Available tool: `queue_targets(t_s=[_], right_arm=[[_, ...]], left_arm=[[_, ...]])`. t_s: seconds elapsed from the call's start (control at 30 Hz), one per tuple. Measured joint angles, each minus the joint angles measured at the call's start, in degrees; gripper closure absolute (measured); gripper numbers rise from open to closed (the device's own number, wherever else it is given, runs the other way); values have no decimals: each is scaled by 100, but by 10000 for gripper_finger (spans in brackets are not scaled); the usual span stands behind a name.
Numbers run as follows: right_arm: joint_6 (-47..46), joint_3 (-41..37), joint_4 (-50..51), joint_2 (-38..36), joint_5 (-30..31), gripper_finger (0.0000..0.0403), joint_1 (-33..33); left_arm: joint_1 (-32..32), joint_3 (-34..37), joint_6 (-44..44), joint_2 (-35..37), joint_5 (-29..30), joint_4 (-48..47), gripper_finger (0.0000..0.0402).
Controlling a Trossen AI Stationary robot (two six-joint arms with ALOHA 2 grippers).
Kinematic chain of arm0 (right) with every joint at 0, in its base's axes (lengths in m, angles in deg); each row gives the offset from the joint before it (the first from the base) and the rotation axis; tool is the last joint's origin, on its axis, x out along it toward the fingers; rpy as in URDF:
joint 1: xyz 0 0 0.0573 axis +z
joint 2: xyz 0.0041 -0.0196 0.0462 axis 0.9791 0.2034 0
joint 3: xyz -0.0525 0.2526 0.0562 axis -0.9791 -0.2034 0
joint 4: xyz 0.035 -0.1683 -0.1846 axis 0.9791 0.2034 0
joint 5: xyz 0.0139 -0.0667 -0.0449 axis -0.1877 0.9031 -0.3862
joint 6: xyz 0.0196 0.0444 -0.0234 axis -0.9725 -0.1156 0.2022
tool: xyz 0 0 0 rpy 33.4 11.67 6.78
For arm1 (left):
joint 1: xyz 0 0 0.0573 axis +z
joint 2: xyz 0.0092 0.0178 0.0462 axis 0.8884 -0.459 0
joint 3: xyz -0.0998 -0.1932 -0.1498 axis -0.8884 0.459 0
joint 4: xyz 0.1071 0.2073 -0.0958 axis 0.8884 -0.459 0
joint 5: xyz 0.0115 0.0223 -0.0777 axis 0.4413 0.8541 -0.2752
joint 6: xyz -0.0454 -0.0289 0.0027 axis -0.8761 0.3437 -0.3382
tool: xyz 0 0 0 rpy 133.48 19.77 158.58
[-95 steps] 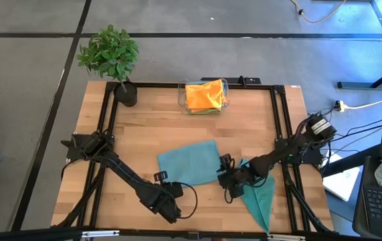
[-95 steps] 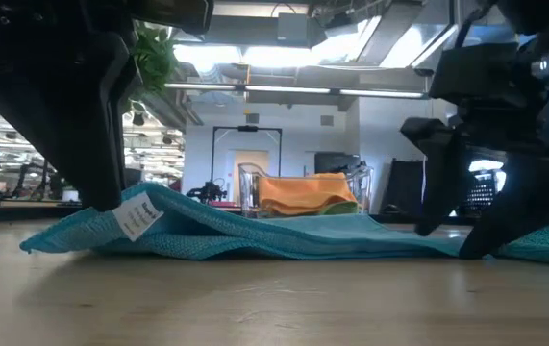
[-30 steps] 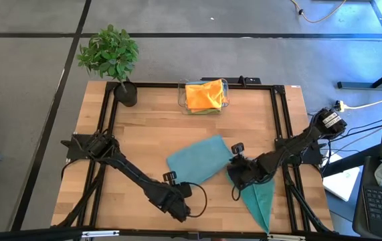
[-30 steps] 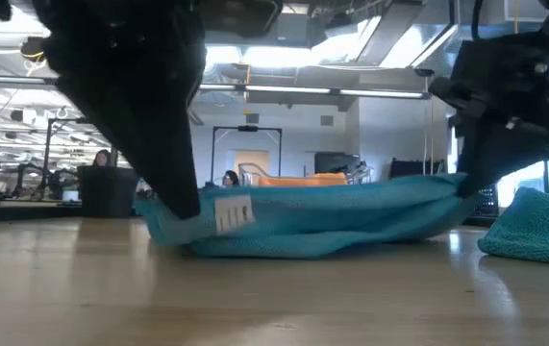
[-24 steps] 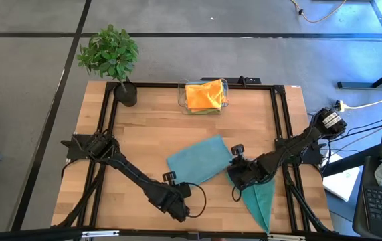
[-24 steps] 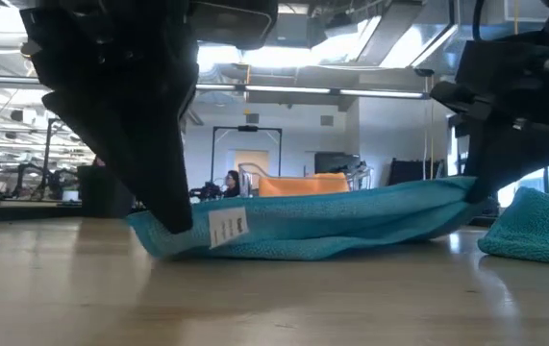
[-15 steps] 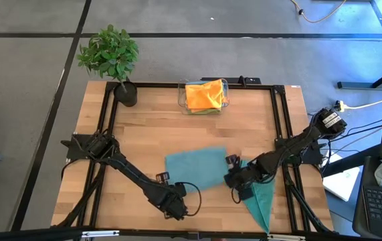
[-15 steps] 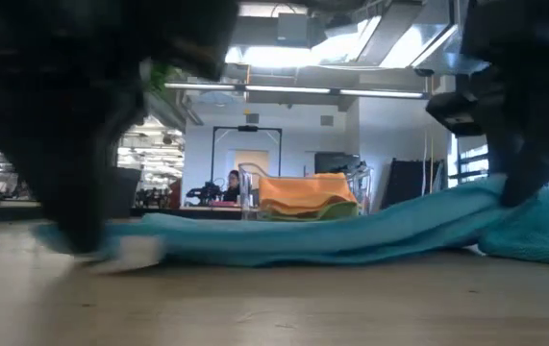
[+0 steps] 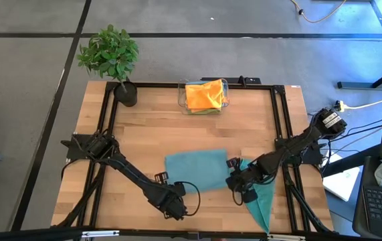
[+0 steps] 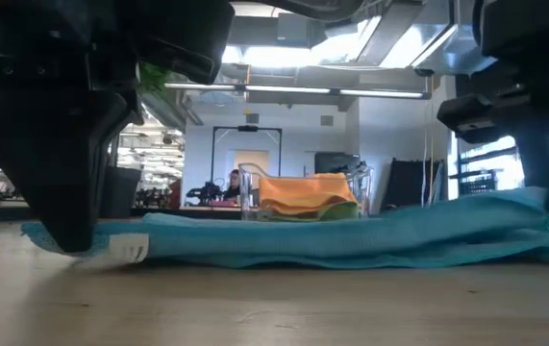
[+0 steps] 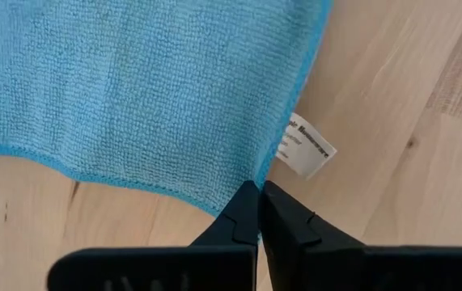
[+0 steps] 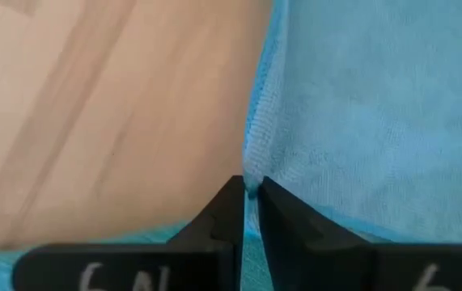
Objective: Fold microfiber towels
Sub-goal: Fold the top blue microfiber towel
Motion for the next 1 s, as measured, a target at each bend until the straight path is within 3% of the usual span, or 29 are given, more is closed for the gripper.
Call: queue_targets(t_s=[0.2, 0.33, 0.5, 0.7, 0.9, 1.0], right_arm=[[-70, 0, -68, 0, 247, 346, -7], [76, 0, 59, 0, 542, 359, 2], [159, 121, 835, -5, 1872, 395, 2], [-136, 531, 1677, -9, 3632, 388, 249], [85, 732, 1775, -9, 6098, 398, 428], [152, 756, 1764, -9, 6311, 392, 277]], left_arm=[[0, 0, 2, 0, -4, 0, 401], [9, 0, 4, 0, -40, -43, 400], [26, -153, 2, 0, 31, -372, 401], [24, -721, 51, 4, 548, -1319, 401], [85, -1403, -159, 4, 2069, -3363, 401], [191, -1386, -68, 79, 2781, -3239, 401]])
